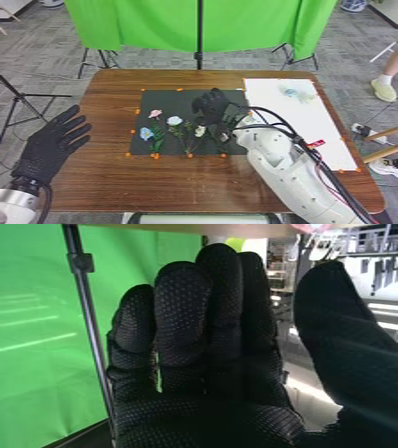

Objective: Arrange flowers

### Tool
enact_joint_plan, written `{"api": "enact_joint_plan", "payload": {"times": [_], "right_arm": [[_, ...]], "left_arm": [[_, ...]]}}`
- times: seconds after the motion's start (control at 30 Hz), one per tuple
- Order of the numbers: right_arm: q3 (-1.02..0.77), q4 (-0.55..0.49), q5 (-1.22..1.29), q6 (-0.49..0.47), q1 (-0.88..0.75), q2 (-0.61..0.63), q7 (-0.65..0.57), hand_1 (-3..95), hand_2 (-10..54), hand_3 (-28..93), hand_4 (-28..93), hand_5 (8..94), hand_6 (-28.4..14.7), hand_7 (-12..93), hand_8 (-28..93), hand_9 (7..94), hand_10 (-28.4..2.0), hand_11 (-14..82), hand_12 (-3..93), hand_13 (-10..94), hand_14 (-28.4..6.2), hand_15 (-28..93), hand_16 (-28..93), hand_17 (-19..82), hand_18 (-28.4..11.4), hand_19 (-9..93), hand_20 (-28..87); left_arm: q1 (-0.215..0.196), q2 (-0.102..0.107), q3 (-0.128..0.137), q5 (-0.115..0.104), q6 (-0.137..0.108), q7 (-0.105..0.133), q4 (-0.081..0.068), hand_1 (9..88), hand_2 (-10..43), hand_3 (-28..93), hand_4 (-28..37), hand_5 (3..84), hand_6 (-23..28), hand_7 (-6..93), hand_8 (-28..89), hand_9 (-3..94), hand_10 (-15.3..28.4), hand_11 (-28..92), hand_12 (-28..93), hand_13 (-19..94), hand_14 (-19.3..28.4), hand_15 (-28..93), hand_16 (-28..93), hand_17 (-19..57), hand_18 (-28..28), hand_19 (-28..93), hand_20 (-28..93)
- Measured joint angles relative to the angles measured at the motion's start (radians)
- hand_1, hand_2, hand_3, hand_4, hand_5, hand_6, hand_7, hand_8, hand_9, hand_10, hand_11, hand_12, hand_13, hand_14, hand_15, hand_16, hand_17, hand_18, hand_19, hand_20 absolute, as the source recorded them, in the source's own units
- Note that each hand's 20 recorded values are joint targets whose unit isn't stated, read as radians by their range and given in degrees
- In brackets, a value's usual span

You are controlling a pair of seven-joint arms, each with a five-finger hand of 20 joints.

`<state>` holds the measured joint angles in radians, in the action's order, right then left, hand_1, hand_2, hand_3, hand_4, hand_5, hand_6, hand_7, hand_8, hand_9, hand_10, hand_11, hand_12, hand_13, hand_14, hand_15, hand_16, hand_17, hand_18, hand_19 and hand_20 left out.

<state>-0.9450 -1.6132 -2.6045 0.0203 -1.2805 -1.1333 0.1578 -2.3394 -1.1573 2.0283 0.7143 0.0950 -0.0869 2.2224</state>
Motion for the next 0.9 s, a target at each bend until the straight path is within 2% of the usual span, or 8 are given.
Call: {"api": "enact_joint_plan", "payload": {"times": [0.3,0.4,0.47,0.53,0.6,0.67,0.73,0.9], "right_arm": [[-0.012,-0.01,0.01,0.001,-0.008,0.004,0.023,30.5,-8.0,87,-28,61.2,3.0,36,-21,68.1,-7.0,41.5,27.1,65,-3.2,64,25,28,-15.8,78,42],[-0.026,-0.014,0.018,0.006,-0.01,0.003,0.016,29.6,-8.1,89,-28,58.1,2.9,36,-24,63.5,-7.3,41.6,25.1,61,-3.6,64,24,27,-15.5,77,41],[-0.042,-0.018,0.016,0.02,-0.013,0.003,-0.001,28.2,-8.2,90,-28,50.9,1.4,36,-24,55.8,-8.4,41.6,22.5,54,-4.3,64,20,25,-15.5,76,40],[-0.063,-0.025,0.015,0.037,-0.014,0.007,-0.053,26.7,-8.0,90,-28,43.8,-0.6,35,-24,46.1,-9.7,41.9,21.2,45,-5.6,63,17,22,-15.5,74,39],[-0.081,-0.031,0.02,0.037,-0.011,0.017,-0.146,25.1,-7.4,91,-28,34.4,-2.8,33,-22,34.6,-11.9,37.2,19.6,33,-8.2,56,12,17,-15.6,68,35],[-0.092,-0.032,0.036,0.016,0.003,0.039,-0.261,24.0,-6.8,91,-28,26.5,-5.3,26,-17,24.7,-13.9,27.3,20.2,22,-11.0,43,12,12,-16.2,60,28],[-0.106,-0.031,0.046,-0.046,0.021,0.073,-0.369,23.4,-5.8,91,-28,21.7,-7.2,19,-14,18.2,-14.6,19.3,21.5,14,-13.0,32,14,7,-18.0,55,22],[-0.21,-0.009,0.163,-0.234,0.039,0.175,-0.539,23.6,-6.0,90,-28,17.8,-8.9,12,-9,13.0,-14.6,11.2,23.6,9,-14.6,18,18,2,-19.6,50,15]], "left_arm": [[0.0,0.002,0.0,-0.001,-0.001,0.003,0.0,25.0,-0.4,70,-28.3,24.3,1.6,20.6,-12,19.6,9.6,21,15,14,12.1,32,-1,-11.9,18.3,40,7],[-0.001,0.002,-0.001,-0.001,-0.002,0.005,0.0,25.0,-0.4,70,-28.3,24.3,1.6,20.5,-12,19.6,9.6,21,15,14,12.1,32,0,-11.9,18.3,40,7],[-0.001,0.003,-0.001,-0.001,-0.002,0.007,0.0,25.0,-0.3,70,-28.3,24.3,1.6,20.5,-12,19.6,9.6,21,15,14,12.1,33,0,-11.9,18.3,40,7],[-0.001,0.003,-0.001,-0.001,-0.002,0.009,0.0,25.1,-0.3,69,-28.3,24.3,1.6,20.6,-12,19.6,9.7,21,15,14,12.1,33,0,-11.9,18.3,40,7],[-0.002,0.003,-0.001,-0.001,-0.002,0.01,0.0,25.1,-0.3,70,-28.3,24.3,1.6,20.6,-12,19.6,9.7,21,15,14,12.1,33,0,-11.9,18.3,40,7],[-0.003,0.003,-0.001,-0.001,-0.002,0.012,0.0,25.1,-0.3,70,-28.3,24.4,1.6,20.5,-12,19.6,9.7,21,15,14,12.1,33,0,-11.9,18.3,40,7],[-0.006,0.003,0.001,-0.001,-0.002,0.015,0.001,25.1,-0.3,70,-28.3,24.3,1.6,20.6,-12,19.6,9.7,21,15,14,12.2,33,0,-11.8,18.3,40,7],[-0.012,0.002,0.004,-0.001,-0.001,0.018,0.001,25.0,-0.4,70,-28.2,24.4,1.6,20.6,-12,19.6,9.6,21,15,14,12.1,33,0,-11.9,18.3,40,7]]}}
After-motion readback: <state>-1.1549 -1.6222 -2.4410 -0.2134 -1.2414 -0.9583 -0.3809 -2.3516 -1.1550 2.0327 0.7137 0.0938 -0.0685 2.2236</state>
